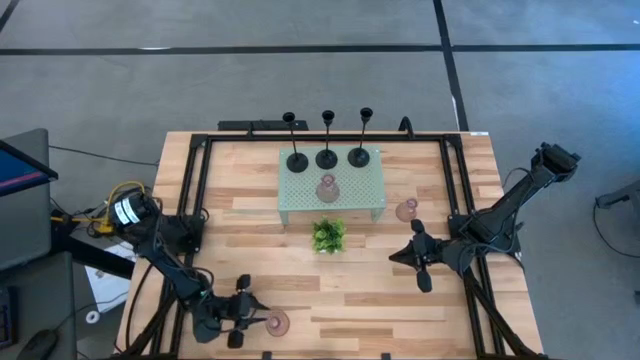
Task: Pick & Place candle stick holders
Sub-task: Put the bottom pink glass candle holder on the shelf
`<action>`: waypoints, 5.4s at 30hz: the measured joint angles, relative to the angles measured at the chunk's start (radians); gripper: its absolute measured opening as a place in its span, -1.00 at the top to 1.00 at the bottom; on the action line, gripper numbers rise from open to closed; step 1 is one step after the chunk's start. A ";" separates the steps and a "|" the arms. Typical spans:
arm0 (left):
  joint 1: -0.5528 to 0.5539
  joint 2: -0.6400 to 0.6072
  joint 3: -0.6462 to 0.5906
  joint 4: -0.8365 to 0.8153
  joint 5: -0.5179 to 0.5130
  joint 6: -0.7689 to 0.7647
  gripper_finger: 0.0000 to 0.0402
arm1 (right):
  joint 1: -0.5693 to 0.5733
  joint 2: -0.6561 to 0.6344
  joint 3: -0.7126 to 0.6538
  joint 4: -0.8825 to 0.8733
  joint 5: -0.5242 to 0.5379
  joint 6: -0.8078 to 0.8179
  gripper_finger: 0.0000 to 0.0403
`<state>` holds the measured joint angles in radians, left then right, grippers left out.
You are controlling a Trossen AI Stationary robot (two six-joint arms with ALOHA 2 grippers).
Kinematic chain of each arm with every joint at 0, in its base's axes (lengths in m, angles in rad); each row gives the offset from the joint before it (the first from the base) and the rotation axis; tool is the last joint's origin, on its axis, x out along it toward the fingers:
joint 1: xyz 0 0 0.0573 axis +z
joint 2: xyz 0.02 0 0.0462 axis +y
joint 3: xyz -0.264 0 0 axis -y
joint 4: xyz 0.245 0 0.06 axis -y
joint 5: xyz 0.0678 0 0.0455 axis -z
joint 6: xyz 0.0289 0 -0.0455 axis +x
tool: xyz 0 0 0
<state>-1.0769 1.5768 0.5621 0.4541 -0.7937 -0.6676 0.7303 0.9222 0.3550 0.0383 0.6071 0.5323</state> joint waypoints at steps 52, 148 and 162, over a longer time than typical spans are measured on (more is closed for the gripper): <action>0.178 0.000 0.001 0.296 0.249 0.162 -0.43 | -0.045 0.000 0.000 -0.032 0.018 0.019 1.00; 0.491 -0.439 0.090 0.093 0.056 0.360 0.28 | -0.014 -0.001 -0.001 -0.170 -0.084 -0.123 1.00; 0.755 -0.580 0.144 -0.081 -0.030 0.484 0.28 | -0.046 -0.001 -0.001 -0.189 -0.085 -0.124 1.00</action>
<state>-0.3223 0.9966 0.7063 0.3736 -0.8235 -0.1836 0.6842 0.9215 0.3542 -0.1505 0.5220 0.4084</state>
